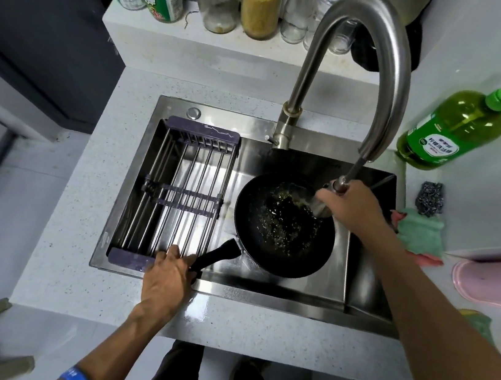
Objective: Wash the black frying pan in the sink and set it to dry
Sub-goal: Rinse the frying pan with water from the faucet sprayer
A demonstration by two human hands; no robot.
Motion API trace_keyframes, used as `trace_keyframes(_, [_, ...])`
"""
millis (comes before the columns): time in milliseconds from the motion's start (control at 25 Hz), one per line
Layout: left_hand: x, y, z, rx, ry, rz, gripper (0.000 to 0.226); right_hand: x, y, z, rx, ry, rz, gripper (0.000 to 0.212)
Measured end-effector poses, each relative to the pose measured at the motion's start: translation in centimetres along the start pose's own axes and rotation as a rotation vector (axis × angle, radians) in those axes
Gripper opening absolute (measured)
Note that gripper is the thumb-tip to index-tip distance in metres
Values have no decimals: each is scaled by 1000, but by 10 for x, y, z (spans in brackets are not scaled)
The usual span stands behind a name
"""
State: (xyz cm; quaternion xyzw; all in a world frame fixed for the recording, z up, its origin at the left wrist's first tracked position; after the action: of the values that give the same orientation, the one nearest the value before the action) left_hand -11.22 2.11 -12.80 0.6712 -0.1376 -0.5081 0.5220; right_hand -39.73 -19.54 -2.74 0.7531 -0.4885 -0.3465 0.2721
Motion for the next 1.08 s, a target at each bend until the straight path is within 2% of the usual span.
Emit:
trace_keyframes(160, [-1,2,1,-18,3,-1,31,0,-32,-27,354,29,-63,16])
trace_keyframes(240, [-1,5,4,-38,32,-9,31,16,-19,-28,361,11,28,19])
trace_keyframes(320, [-1,5,5,-31,30,-5,31,18,1,-14,155,0,90,21])
trace_keyframes(400, [-2,4,3,-44,24,-12,31,4,5,-5,-9,-13,39,24])
trace_keyframes(440, [-3,4,2,-44,15,-13,31,-3,-3,-5,25,-15,-7,24])
trace_keyframes(520, [-2,3,1,-20,-11,-5,30,-10,-22,-18,264,21,-81,15])
trace_keyframes(600, [-2,6,3,-11,-5,-2,27,2,-20,-28,357,42,-23,11])
trace_keyframes(640, [-1,6,3,-6,-2,-2,27,10,-12,-24,314,29,38,15])
trace_keyframes(720, [-1,5,4,2,-2,1,27,13,12,-10,53,-12,89,20])
trace_keyframes(800, [-2,4,2,-8,-11,5,27,0,16,0,-110,-40,10,27])
trace_keyframes(880, [-2,4,1,-23,-24,10,27,-14,-9,-9,51,-7,-89,27])
trace_keyframes(960, [-2,5,2,-31,-23,8,27,-13,-25,-27,324,33,-87,18])
trace_keyframes(1040, [-3,6,4,-42,-11,-5,28,6,-18,-30,350,48,-1,17])
trace_keyframes(1080, [-3,6,4,-45,-6,-9,28,14,-10,-24,282,40,46,20])
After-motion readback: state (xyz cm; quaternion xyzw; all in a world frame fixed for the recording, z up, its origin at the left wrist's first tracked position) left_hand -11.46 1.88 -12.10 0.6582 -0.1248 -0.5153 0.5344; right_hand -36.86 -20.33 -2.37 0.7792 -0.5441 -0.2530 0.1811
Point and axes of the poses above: each hand's wrist, its own x-axis towards the middle knuckle, its own y-axis out of the back of the hand, z = x × y, the point moved 3 cm from there along x, towards the middle knuckle, and after that the axes turned 12 degrees about y, right-handed, at the moved point
